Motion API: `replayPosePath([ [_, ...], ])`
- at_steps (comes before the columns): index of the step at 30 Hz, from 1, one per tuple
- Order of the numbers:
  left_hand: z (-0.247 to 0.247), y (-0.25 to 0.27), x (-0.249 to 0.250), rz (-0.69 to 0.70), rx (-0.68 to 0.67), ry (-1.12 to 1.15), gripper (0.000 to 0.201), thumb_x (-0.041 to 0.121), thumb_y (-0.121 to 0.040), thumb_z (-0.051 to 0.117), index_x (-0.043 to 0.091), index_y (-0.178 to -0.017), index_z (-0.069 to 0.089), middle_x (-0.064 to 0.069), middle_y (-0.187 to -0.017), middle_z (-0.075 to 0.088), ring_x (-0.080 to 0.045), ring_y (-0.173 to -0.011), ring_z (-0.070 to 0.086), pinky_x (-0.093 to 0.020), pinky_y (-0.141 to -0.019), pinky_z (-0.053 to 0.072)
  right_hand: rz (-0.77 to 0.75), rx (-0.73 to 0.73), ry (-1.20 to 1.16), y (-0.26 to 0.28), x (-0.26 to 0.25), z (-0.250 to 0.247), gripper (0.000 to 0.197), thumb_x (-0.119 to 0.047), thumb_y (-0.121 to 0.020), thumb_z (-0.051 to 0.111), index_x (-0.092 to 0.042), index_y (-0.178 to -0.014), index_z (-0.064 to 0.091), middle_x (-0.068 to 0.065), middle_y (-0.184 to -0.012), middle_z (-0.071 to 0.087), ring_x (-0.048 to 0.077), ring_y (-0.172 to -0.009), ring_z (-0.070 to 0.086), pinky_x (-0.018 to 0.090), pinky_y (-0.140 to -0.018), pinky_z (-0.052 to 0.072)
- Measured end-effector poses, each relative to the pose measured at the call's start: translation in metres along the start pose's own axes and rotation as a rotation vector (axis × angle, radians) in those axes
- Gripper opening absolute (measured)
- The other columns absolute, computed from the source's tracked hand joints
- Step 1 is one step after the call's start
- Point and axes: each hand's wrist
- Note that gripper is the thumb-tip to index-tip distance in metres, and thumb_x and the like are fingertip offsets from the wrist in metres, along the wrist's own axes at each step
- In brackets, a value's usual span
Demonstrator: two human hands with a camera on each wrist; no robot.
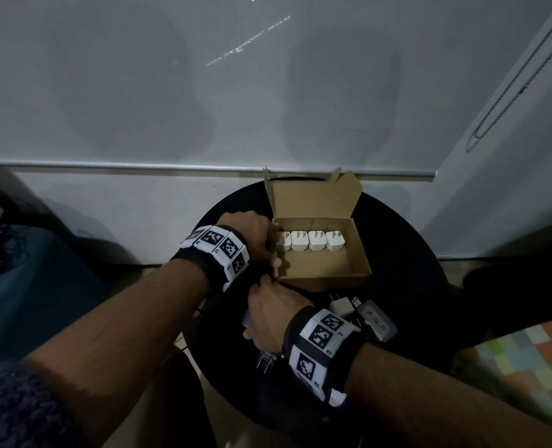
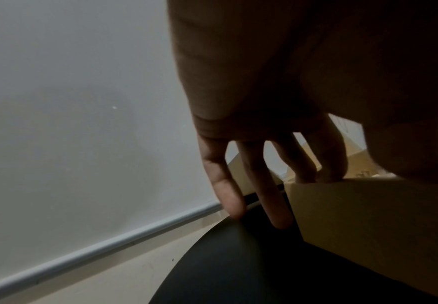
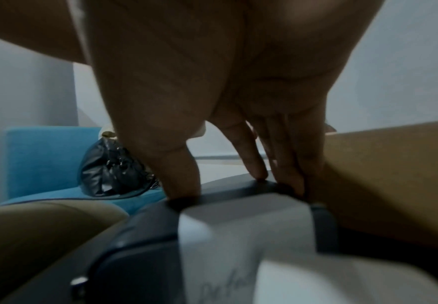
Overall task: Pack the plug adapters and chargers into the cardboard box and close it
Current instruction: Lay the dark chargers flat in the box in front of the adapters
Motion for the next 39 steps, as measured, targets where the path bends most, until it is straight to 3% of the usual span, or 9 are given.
replayPosePath([
  [10, 0.001, -0.003, -0.004, 0.019, 0.043, 0.177, 0.033, 0.051, -0.078, 0.068, 0.038, -0.108, 0.071, 0.015, -0.137, 0.054, -0.016, -0.120, 0.056, -0.043, -0.095, 0.047, -0.013, 0.046, -0.118, 0.015, 0.017, -0.035, 0.061, -0.041, -0.062, 0.077, -0.009, -0.110, 0.057, 0.008, -0.109, 0.055, 0.027, -0.098, 0.056, 0.037, -0.078, 0.051],
  [13, 0.002, -0.002, -0.007, 0.017, 0.033, 0.199, 0.038, 0.050, -0.074, 0.067, 0.039, -0.111, 0.072, 0.018, -0.147, 0.045, -0.017, -0.126, 0.053, -0.043, -0.098, 0.047, 0.022, 0.153, -0.247, 0.029, 0.041, -0.060, 0.067, -0.049, -0.054, 0.075, -0.017, -0.111, 0.060, 0.001, -0.108, 0.059, 0.022, -0.098, 0.059, 0.038, -0.082, 0.052],
  [16, 0.003, -0.002, -0.006, -0.045, 0.027, 0.206, 0.046, 0.057, -0.069, 0.072, 0.043, -0.113, 0.069, 0.014, -0.135, 0.060, -0.020, -0.116, 0.061, -0.041, -0.094, 0.049, 0.151, 0.252, -0.252, 0.031, 0.075, -0.086, 0.056, -0.047, -0.057, 0.076, -0.023, -0.105, 0.065, -0.003, -0.102, 0.061, 0.017, -0.094, 0.059, 0.033, -0.081, 0.051],
  [20, 0.002, -0.003, 0.003, -0.089, 0.055, 0.184, 0.049, 0.054, -0.071, 0.075, 0.037, -0.116, 0.067, 0.006, -0.121, 0.067, -0.024, -0.108, 0.064, -0.041, -0.090, 0.051, 0.226, 0.160, -0.263, 0.006, 0.110, -0.089, 0.052, -0.040, -0.061, 0.082, -0.018, -0.105, 0.067, -0.002, -0.102, 0.065, 0.016, -0.097, 0.061, 0.030, -0.077, 0.052],
  [26, 0.009, -0.002, 0.001, -0.063, 0.070, 0.161, 0.044, 0.054, -0.079, 0.064, 0.037, -0.119, 0.065, 0.007, -0.135, 0.061, -0.025, -0.112, 0.063, -0.040, -0.086, 0.048, 0.176, 0.024, -0.283, -0.019, 0.119, -0.068, 0.063, -0.038, -0.061, 0.085, -0.024, -0.118, 0.062, -0.008, -0.116, 0.062, 0.012, -0.108, 0.059, 0.020, -0.080, 0.045],
  [31, 0.010, -0.004, 0.001, -0.068, 0.063, 0.158, 0.052, 0.055, -0.077, 0.069, 0.034, -0.124, 0.064, 0.007, -0.138, 0.059, -0.024, -0.116, 0.062, -0.038, -0.086, 0.045, 0.092, -0.009, -0.272, -0.026, 0.117, -0.066, 0.060, -0.029, -0.063, 0.084, -0.024, -0.118, 0.059, -0.011, -0.106, 0.053, -0.004, -0.071, 0.048, 0.007, -0.056, 0.035],
  [34, 0.009, -0.007, 0.001, -0.064, 0.049, 0.149, 0.053, 0.057, -0.077, 0.069, 0.035, -0.125, 0.063, 0.007, -0.139, 0.058, -0.024, -0.117, 0.061, -0.039, -0.087, 0.047, 0.065, -0.031, -0.245, -0.026, 0.119, -0.069, 0.058, -0.025, -0.066, 0.084, -0.022, -0.118, 0.058, -0.016, -0.094, 0.048, -0.008, -0.064, 0.041, 0.000, -0.048, 0.035],
  [36, 0.009, -0.008, 0.001, -0.066, 0.054, 0.131, 0.054, 0.058, -0.076, 0.069, 0.035, -0.124, 0.064, 0.007, -0.138, 0.059, -0.025, -0.116, 0.061, -0.039, -0.086, 0.047, 0.057, -0.059, -0.234, -0.026, 0.119, -0.069, 0.059, -0.026, -0.066, 0.084, -0.023, -0.120, 0.058, -0.016, -0.096, 0.051, -0.004, -0.072, 0.047, 0.002, -0.054, 0.034],
  [39, 0.010, -0.008, 0.002, -0.063, 0.070, 0.105, 0.055, 0.060, -0.074, 0.068, 0.035, -0.123, 0.064, 0.007, -0.138, 0.059, -0.025, -0.115, 0.062, -0.039, -0.086, 0.048, 0.023, -0.130, -0.216, -0.033, 0.116, -0.065, 0.060, -0.026, -0.068, 0.084, -0.020, -0.123, 0.060, -0.005, -0.121, 0.059, 0.012, -0.105, 0.056, 0.017, -0.082, 0.042],
])
Point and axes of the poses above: each hand's wrist, its own y-axis away from the middle knuckle, its own z-axis out of the palm, x = y × z
